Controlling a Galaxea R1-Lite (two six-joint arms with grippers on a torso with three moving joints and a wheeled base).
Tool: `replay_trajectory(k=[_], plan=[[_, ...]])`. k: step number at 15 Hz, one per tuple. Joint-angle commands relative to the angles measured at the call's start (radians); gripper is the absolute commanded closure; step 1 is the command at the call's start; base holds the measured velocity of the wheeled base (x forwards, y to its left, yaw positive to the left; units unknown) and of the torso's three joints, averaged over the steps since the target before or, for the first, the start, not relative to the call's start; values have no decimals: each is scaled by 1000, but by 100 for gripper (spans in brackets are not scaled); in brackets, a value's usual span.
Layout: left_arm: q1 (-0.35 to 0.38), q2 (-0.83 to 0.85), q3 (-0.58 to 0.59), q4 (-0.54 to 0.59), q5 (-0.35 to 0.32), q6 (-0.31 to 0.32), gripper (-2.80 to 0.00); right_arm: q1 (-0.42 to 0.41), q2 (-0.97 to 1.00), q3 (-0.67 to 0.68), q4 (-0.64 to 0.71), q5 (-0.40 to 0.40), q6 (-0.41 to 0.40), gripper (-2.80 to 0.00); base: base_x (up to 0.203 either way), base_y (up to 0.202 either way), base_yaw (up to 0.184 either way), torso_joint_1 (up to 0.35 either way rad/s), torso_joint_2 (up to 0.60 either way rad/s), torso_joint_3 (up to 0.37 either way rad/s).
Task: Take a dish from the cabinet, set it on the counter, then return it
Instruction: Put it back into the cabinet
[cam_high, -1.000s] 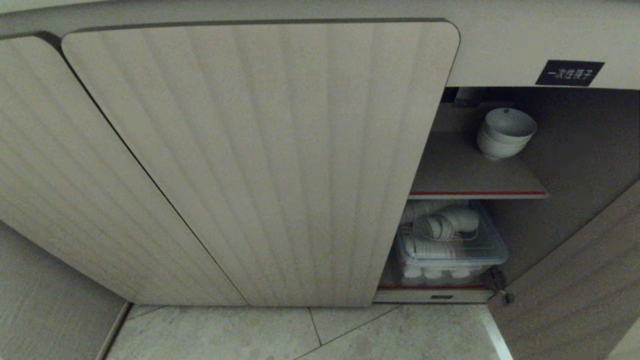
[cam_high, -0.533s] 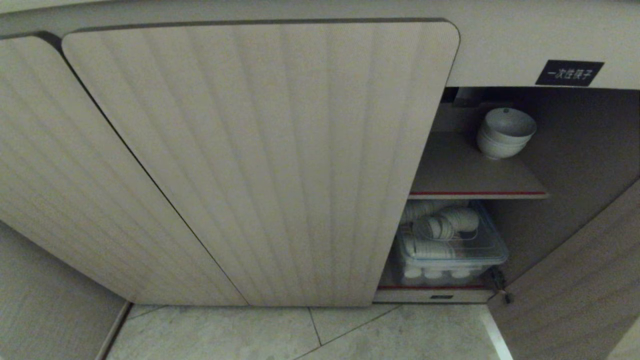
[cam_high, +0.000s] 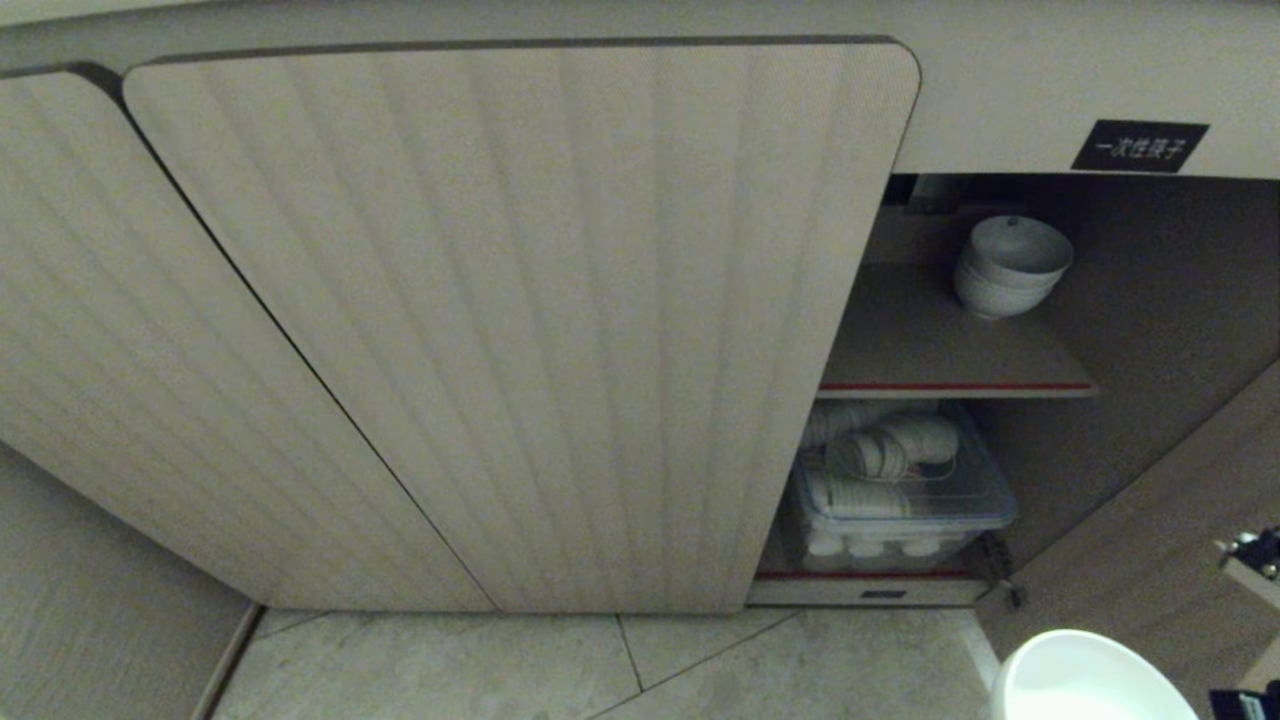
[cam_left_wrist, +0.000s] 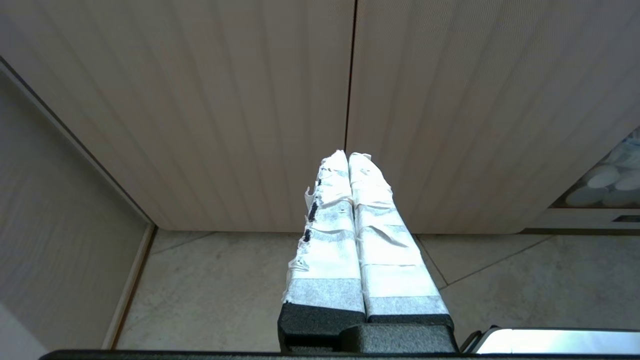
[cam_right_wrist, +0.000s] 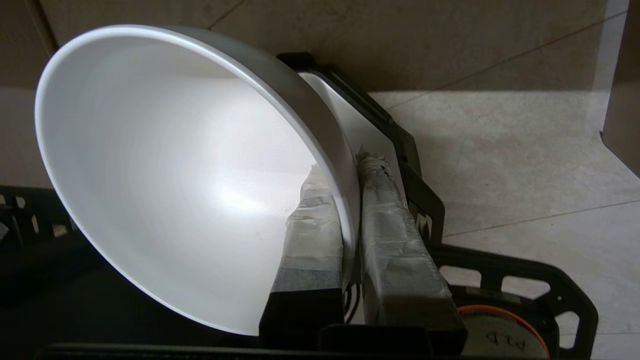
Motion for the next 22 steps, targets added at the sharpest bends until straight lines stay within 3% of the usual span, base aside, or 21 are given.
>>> replay_trajectory(k=[1,9,16,22], plan=[[-1,0,0,0,0,0,0,0,114,-36,-24,1,16,0,0,0,0,0,0,0],[0,0,0,0,0,0,0,-1,340,-224,-66,-51,129,0,0,0,0,0,0,0],[-1,0,0,0,0,0,0,-1,427,-286,-140,-67,258,0,0,0,0,0,0,0],[0,0,0,0,0,0,0,-6,467,-348,-147,-147,392,0,0,0,0,0,0,0]])
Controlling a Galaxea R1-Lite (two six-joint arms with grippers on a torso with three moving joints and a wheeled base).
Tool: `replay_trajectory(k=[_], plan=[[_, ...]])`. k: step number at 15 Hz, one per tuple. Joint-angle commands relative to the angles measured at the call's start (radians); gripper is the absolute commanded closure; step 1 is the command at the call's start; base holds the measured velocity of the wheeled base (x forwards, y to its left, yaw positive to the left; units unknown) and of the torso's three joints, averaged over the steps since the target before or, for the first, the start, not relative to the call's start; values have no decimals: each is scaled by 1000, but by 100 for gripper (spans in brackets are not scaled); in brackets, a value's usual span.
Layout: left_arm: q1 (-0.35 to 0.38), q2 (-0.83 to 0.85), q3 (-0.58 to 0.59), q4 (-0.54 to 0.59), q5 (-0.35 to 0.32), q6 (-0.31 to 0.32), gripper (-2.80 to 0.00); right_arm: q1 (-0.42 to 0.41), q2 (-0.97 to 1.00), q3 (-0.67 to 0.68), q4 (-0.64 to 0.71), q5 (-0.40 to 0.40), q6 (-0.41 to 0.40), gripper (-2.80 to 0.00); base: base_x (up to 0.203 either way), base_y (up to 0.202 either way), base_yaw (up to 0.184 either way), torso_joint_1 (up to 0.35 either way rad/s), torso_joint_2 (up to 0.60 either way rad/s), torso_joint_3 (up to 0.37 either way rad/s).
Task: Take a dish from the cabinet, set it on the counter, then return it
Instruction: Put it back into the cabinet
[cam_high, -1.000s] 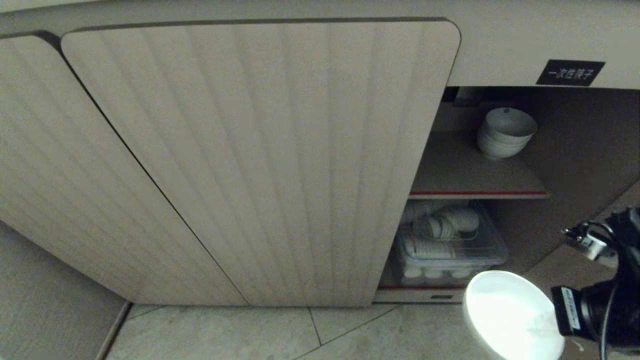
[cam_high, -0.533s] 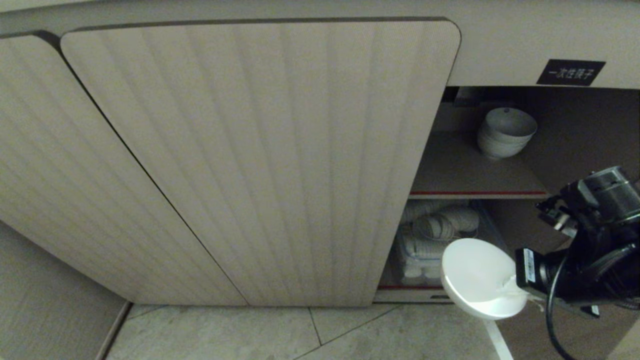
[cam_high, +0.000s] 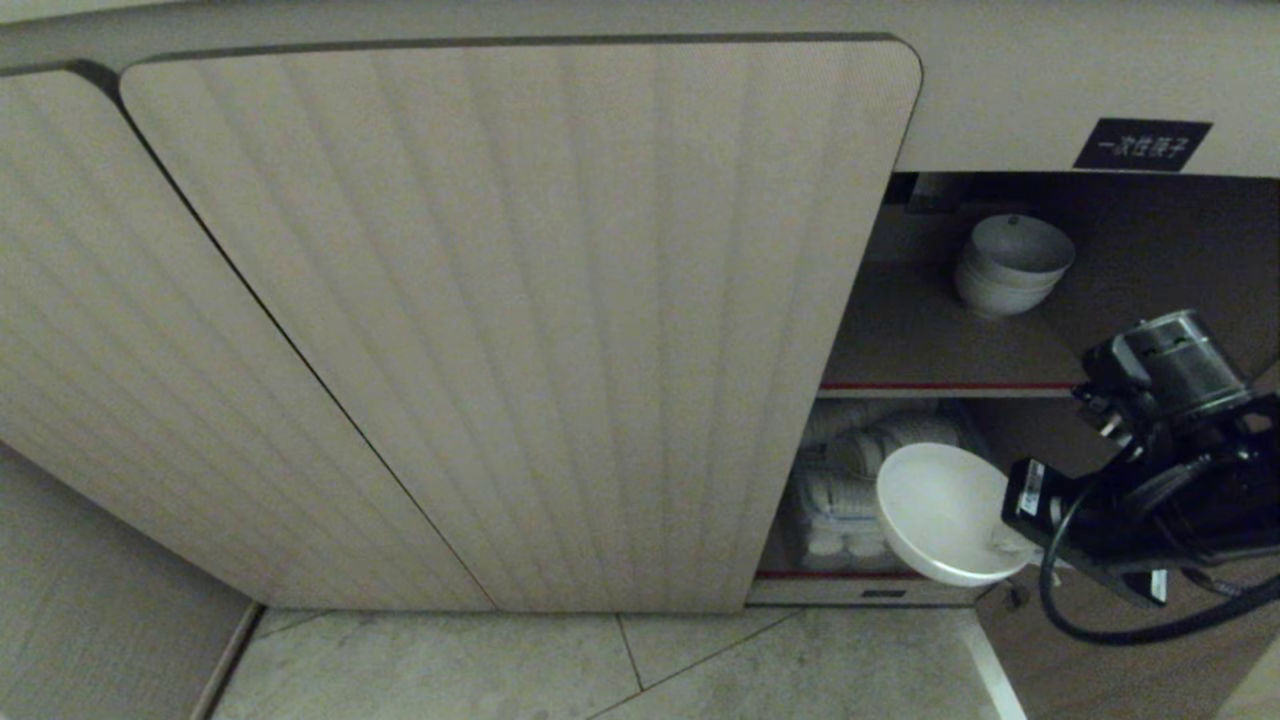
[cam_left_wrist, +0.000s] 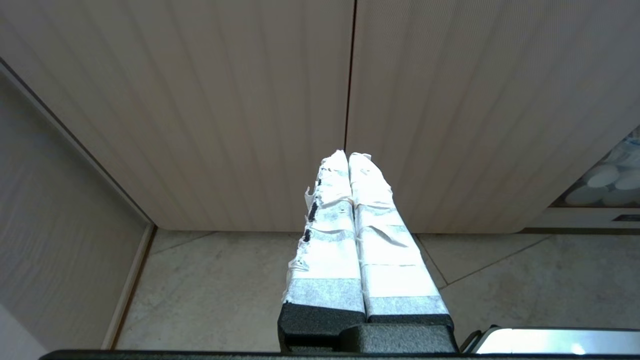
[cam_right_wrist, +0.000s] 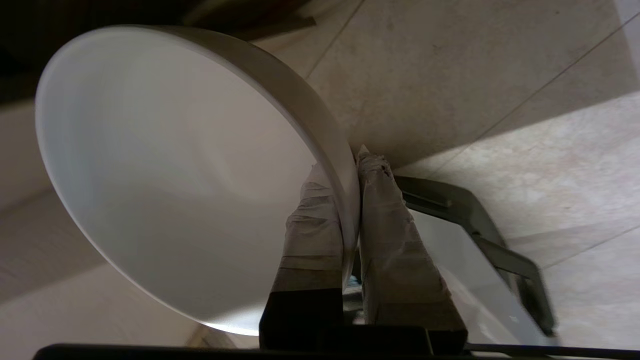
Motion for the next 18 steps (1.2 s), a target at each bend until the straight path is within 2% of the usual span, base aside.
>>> replay_trajectory(k=[1,6,8,11,14,18], plan=[[0,0,0,-1,0,0,0,-2,11,-17,1,-2,26,0,0,0,0,0,0,0],[0,0,0,-1,0,0,0,-5,36,-42,-44,-46,71,0,0,0,0,0,0,0],[-1,0,0,-1,0,0,0,-5,61,-43,-81,-97,93,0,0,0,0,0,0,0],[0,0,0,-1,0,0,0,-5,70,-57,-99,-112,107,0,0,0,0,0,0,0],[0,0,0,-1,0,0,0,-5,98,-72,-153,-149,155,0,0,0,0,0,0,0],[0,0,0,-1,0,0,0,-5,113,-121,-152,-150,158,0,0,0,0,0,0,0]])
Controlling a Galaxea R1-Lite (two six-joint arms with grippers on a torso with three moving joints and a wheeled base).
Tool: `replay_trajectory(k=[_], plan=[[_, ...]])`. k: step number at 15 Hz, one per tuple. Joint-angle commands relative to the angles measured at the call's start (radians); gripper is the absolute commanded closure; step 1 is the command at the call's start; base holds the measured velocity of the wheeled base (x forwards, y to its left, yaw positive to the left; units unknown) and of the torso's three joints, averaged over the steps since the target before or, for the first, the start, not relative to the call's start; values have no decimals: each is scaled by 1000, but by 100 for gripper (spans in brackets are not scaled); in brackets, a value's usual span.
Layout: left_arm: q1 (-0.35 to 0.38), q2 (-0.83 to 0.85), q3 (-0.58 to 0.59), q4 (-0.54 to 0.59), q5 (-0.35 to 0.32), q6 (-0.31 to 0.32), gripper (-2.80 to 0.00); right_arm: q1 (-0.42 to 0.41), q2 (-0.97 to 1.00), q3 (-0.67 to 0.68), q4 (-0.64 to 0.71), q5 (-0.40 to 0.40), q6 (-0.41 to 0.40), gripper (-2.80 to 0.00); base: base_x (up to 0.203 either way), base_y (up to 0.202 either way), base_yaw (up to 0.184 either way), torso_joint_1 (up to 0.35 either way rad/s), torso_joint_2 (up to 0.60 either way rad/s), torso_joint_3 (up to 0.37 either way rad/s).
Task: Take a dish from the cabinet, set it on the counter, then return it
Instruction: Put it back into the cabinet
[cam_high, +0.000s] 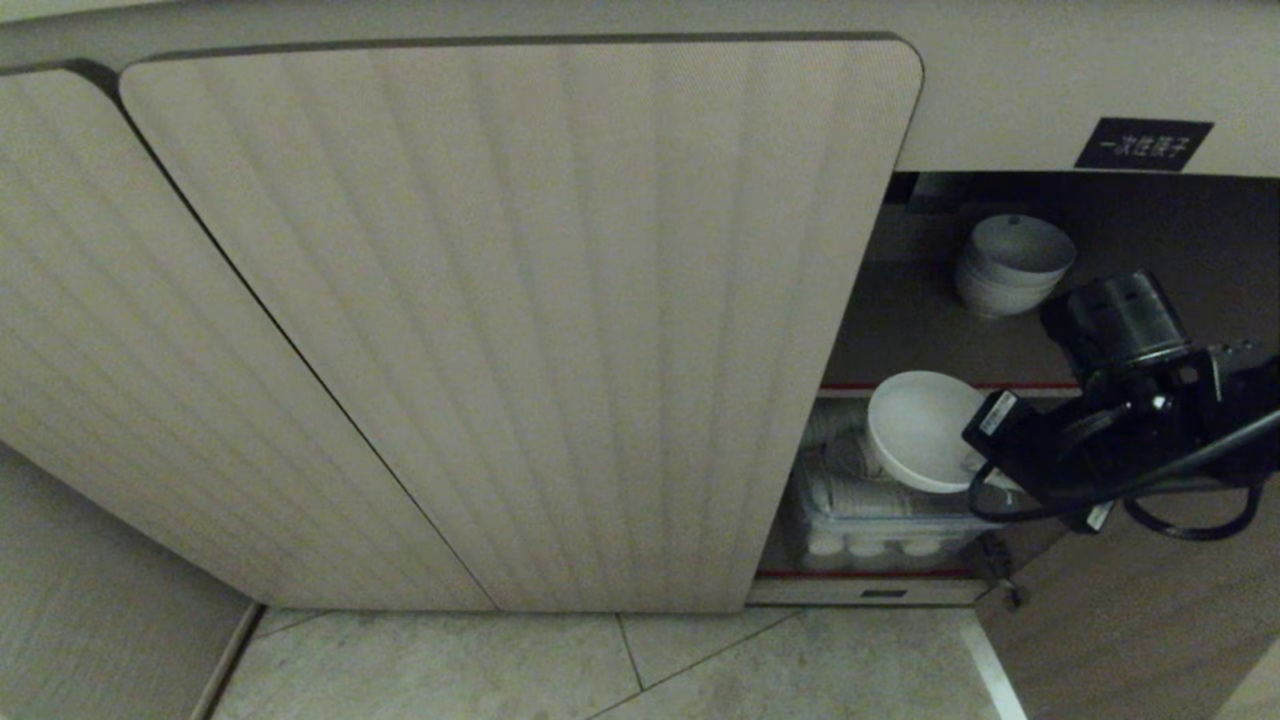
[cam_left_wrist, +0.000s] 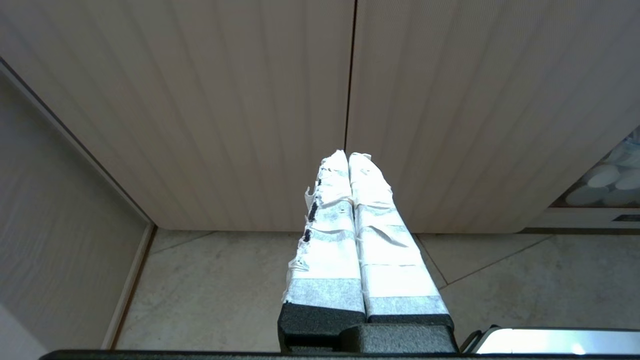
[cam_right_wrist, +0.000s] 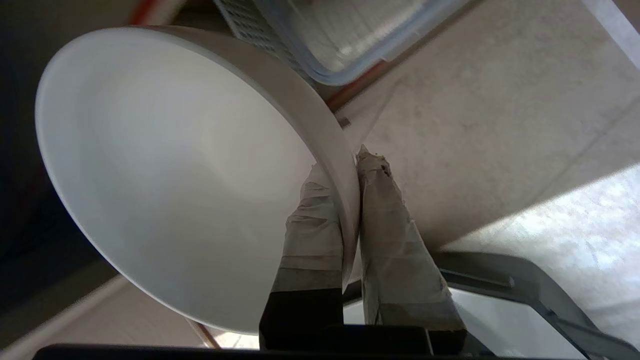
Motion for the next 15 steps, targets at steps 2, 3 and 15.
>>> replay_trajectory(k=[2,3,15], plan=[[0,0,0,-1,0,0,0,0,13,-47,16,1,6,0,0,0,0,0,0,0],[0,0,0,-1,0,0,0,0,18,-63,22,2,6,0,0,0,0,0,0,0],[0,0,0,-1,0,0,0,-16,114,-256,182,48,213,0,0,0,0,0,0,0]])
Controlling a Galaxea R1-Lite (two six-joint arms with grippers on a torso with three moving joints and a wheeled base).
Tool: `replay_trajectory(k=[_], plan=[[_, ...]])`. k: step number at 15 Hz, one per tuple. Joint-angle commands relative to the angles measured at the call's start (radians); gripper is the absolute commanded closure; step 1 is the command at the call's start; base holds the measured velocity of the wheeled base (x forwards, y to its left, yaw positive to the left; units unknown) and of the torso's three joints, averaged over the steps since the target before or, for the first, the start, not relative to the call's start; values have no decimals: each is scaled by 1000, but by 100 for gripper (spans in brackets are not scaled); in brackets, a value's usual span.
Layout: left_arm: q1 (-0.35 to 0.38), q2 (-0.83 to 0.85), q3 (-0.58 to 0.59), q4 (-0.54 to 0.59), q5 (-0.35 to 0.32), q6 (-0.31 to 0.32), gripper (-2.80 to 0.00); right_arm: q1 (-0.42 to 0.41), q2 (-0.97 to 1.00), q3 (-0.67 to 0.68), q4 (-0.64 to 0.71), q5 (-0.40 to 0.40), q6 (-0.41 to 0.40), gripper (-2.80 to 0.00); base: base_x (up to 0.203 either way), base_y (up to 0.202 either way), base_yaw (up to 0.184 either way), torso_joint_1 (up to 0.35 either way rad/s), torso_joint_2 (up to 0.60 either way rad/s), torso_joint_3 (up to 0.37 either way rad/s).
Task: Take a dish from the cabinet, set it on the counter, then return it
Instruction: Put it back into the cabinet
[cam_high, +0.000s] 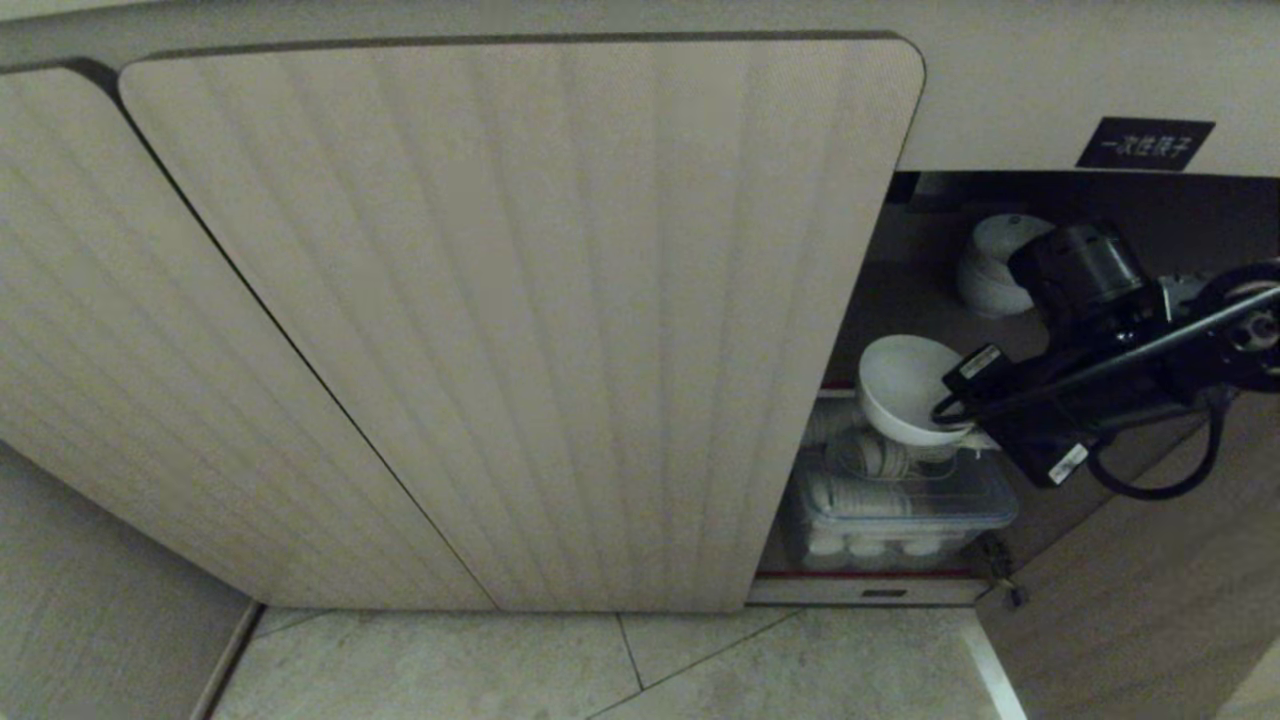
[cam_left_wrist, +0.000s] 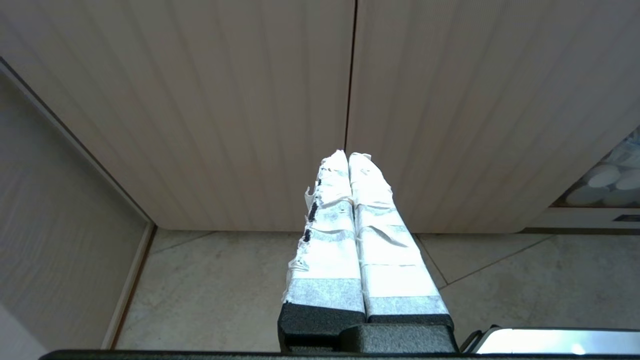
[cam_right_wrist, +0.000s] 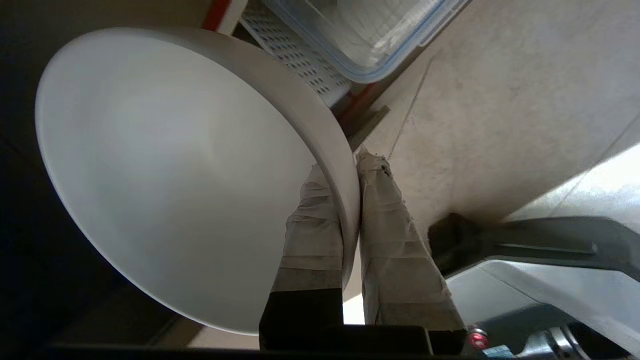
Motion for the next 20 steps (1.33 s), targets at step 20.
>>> replay_trajectory(k=[20], plan=[[0,0,0,0,0,0,0,-102,163,-245,35,-3,-31,0,0,0,0,0,0,0]])
